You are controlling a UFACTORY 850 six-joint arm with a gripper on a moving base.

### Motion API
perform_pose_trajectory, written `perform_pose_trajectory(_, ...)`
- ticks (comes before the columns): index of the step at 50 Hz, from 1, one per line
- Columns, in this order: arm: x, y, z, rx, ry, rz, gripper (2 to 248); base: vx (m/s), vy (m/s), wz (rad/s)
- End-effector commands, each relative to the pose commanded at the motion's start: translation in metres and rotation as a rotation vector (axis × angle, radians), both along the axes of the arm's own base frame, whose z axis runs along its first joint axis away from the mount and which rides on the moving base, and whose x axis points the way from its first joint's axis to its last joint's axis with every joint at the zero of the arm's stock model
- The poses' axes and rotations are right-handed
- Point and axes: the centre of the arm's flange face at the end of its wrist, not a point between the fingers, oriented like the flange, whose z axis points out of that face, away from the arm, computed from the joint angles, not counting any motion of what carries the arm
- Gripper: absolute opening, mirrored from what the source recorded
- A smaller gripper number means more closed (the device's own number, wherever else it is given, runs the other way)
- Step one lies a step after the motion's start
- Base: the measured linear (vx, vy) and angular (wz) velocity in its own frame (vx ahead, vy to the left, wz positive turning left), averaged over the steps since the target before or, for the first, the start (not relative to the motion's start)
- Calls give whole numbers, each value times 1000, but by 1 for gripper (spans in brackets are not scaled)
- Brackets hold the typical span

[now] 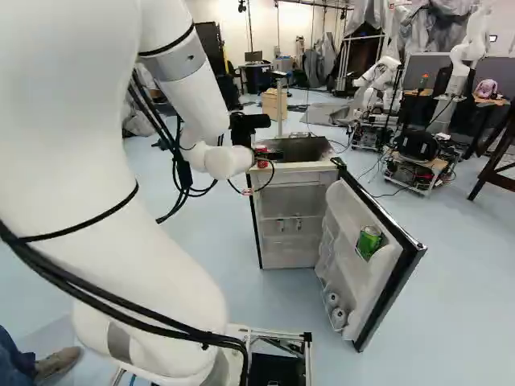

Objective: Grab a drink from the fridge

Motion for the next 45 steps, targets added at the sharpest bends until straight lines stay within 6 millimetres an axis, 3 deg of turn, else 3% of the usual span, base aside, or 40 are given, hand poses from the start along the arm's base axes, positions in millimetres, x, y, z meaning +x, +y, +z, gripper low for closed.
perform_pose_trajectory(23,-34,-24,-1,0,1,-70,247,0,0,0)
perform_pose_trajectory(45,-35,-55,-1,1,4,-146,247,0,0,0)
